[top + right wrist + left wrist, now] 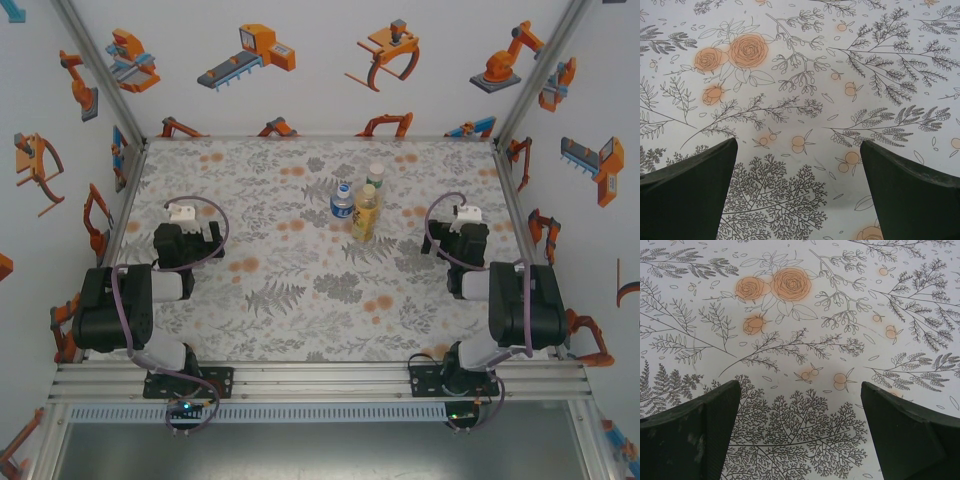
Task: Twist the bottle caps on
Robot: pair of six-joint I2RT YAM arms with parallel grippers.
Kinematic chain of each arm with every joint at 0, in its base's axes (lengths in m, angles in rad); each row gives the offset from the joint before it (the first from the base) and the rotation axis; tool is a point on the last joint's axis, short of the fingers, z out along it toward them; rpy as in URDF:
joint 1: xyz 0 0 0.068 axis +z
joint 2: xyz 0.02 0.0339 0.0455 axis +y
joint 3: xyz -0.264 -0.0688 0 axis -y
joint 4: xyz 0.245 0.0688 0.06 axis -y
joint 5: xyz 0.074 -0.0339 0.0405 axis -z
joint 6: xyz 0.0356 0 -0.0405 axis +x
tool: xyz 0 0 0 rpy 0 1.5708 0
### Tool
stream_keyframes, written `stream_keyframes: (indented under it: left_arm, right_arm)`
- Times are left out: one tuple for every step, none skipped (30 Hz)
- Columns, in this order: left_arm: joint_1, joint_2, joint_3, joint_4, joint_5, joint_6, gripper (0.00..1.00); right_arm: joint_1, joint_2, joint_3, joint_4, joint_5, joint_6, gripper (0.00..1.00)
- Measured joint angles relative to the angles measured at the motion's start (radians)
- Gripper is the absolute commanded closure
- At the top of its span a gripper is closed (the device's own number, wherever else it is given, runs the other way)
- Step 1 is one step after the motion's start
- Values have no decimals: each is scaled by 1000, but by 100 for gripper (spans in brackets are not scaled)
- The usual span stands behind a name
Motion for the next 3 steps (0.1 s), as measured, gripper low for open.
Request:
stream_keyframes:
  left_arm:
    - [0, 0, 0, 0, 0, 0, 3]
    - [0, 0, 0, 0, 0, 0, 3]
    - [0, 0, 0, 0, 0, 0, 3]
  right_arm:
    - [0, 0, 0, 0, -2, 0, 1]
    - [0, 0, 0, 0, -3, 0, 1]
    - [0, 0, 0, 0, -6, 0, 1]
